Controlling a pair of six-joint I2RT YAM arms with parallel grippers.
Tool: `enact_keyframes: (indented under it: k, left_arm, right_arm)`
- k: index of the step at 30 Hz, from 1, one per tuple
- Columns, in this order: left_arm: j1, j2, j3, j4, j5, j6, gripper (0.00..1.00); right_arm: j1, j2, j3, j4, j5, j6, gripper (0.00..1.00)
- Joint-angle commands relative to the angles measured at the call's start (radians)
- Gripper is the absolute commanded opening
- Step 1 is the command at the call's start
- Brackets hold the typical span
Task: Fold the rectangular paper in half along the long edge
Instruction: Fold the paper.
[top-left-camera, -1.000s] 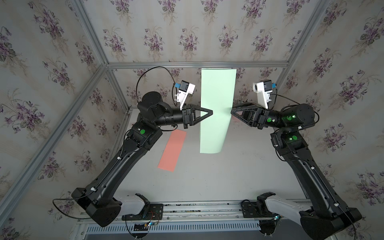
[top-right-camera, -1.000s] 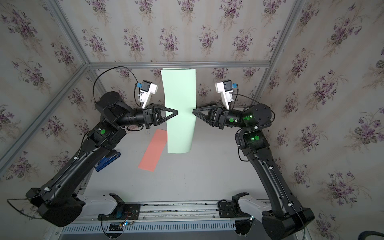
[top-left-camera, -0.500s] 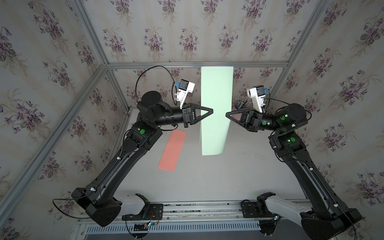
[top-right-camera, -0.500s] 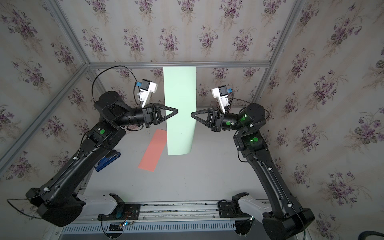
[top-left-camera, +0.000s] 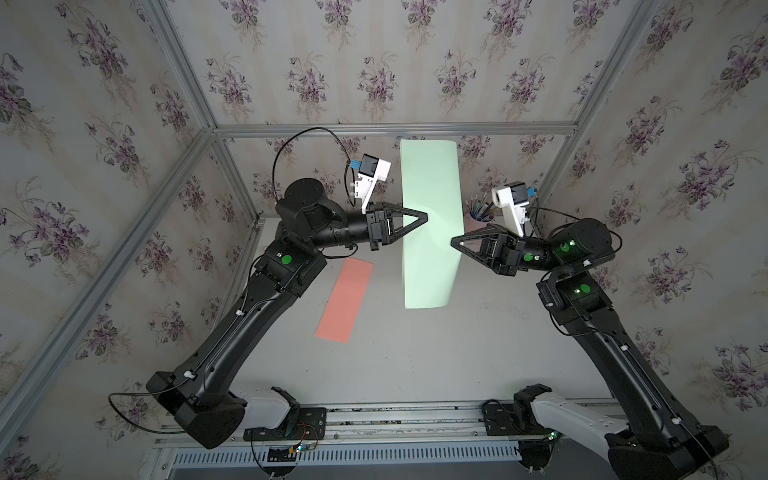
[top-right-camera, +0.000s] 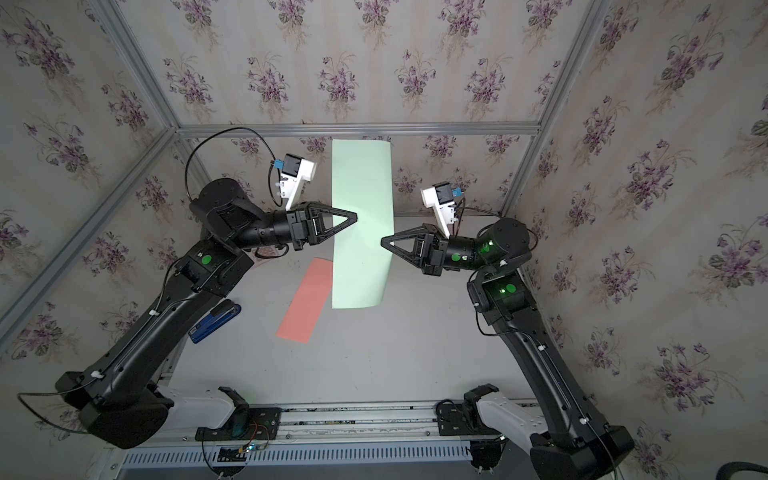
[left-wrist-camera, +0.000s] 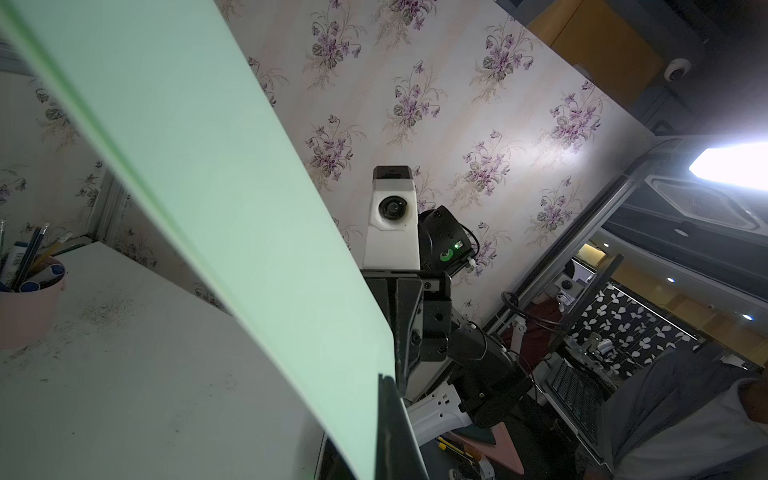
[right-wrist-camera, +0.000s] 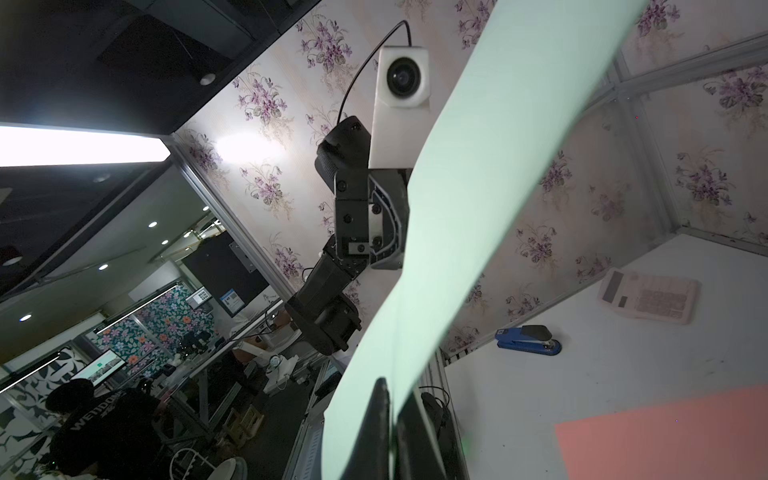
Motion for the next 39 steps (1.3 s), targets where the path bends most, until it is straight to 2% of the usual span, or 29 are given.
enact_keyframes:
  k: [1,2,3,5,6,7,8,10,12,14,16,19,20,21,23,25,26,27,28,30,31,32,33,35,36,37,38,39]
  left_arm:
    - [0.001,0.000,0.012,0.024,-0.007,-0.001,0.00]
    - [0.002,0.000,0.015,0.021,-0.007,0.000,0.00]
    - [0.001,0.000,0.017,0.017,-0.011,0.004,0.00]
    - [0.001,0.002,0.024,0.011,-0.012,0.007,0.00]
    - [0.002,0.004,0.030,0.006,-0.011,0.009,0.00]
    - [0.001,0.006,0.034,0.005,-0.008,0.009,0.00]
    - [0.001,0.007,0.036,0.003,-0.008,0.011,0.00]
    - [0.001,0.010,0.045,-0.003,-0.007,0.014,0.00]
    - [0.001,0.010,0.049,-0.009,-0.007,0.017,0.00]
    - [0.002,0.011,0.053,-0.013,-0.006,0.020,0.00]
    - [0.001,0.013,0.060,-0.021,-0.006,0.025,0.00]
    - [0.002,0.016,0.073,-0.035,-0.005,0.034,0.00]
    - [0.001,0.017,0.078,-0.042,-0.006,0.038,0.00]
    - [0.002,0.018,0.082,-0.047,-0.008,0.042,0.00]
    - [0.001,0.022,0.092,-0.054,-0.006,0.046,0.00]
    - [0.001,0.025,0.094,-0.056,-0.006,0.048,0.00]
    - [0.001,0.028,0.099,-0.060,-0.006,0.048,0.00]
    - [0.001,0.030,0.104,-0.064,-0.006,0.048,0.00]
    - [0.001,0.033,0.106,-0.063,-0.003,0.048,0.00]
    - [0.002,0.035,0.111,-0.065,-0.003,0.049,0.00]
    - [0.001,0.036,0.113,-0.065,-0.006,0.052,0.00]
    - [0.002,0.037,0.117,-0.071,-0.005,0.054,0.00]
    - [0.002,0.040,0.124,-0.076,-0.005,0.057,0.00]
    - [0.001,0.043,0.132,-0.082,-0.005,0.062,0.00]
    - [0.001,0.043,0.135,-0.087,-0.005,0.064,0.00]
    - [0.001,0.045,0.140,-0.090,-0.005,0.068,0.00]
    - [0.001,0.048,0.144,-0.097,-0.005,0.069,0.00]
    - [0.001,0.049,0.148,-0.096,-0.005,0.070,0.00]
  right_arm:
    - [0.002,-0.011,0.001,-0.021,-0.017,-0.036,0.10]
    - [0.002,-0.013,-0.003,-0.021,-0.021,-0.038,0.02]
    - [0.002,-0.015,-0.010,-0.026,-0.022,-0.039,0.00]
    - [0.002,-0.021,-0.020,-0.027,-0.030,-0.038,0.00]
    - [0.002,-0.025,-0.023,-0.037,-0.029,-0.042,0.10]
    - [0.001,-0.026,-0.020,-0.062,-0.026,-0.057,0.15]
    - [0.002,-0.029,-0.020,-0.074,-0.027,-0.069,0.13]
    - [0.002,-0.034,-0.024,-0.095,-0.035,-0.084,0.00]
    - [0.001,-0.039,-0.029,-0.105,-0.041,-0.092,0.00]
    - [0.001,-0.040,-0.022,-0.145,-0.030,-0.116,0.07]
    - [0.003,-0.046,-0.034,-0.149,-0.043,-0.123,0.00]
    - [0.003,-0.061,-0.050,-0.150,-0.052,-0.123,0.00]
    - [0.003,-0.062,-0.045,-0.180,-0.044,-0.137,0.12]
    - [0.003,-0.062,-0.039,-0.211,-0.041,-0.159,0.13]
    - [0.003,-0.071,-0.054,-0.209,-0.057,-0.164,0.00]
    - [0.003,-0.078,-0.059,-0.234,-0.055,-0.179,0.01]
    - [0.003,-0.078,-0.049,-0.276,-0.044,-0.208,0.08]
    - [0.004,-0.077,-0.047,-0.294,-0.045,-0.222,0.06]
    - [0.005,-0.080,-0.057,-0.290,-0.055,-0.220,0.00]
    - [0.005,-0.089,-0.070,-0.288,-0.059,-0.223,0.00]
    - [0.006,-0.091,-0.070,-0.301,-0.053,-0.229,0.01]
    - [0.004,-0.089,-0.063,-0.337,-0.038,-0.248,0.13]
    - [0.006,-0.088,-0.058,-0.362,-0.040,-0.265,0.14]
    - [0.006,-0.096,-0.081,-0.330,-0.063,-0.248,0.00]
    - [0.006,-0.102,-0.084,-0.334,-0.062,-0.252,0.00]
    - [0.006,-0.105,-0.086,-0.340,-0.058,-0.253,0.02]
    - [0.006,-0.107,-0.082,-0.363,-0.045,-0.263,0.11]
    - [0.006,-0.104,-0.078,-0.382,-0.042,-0.276,0.12]
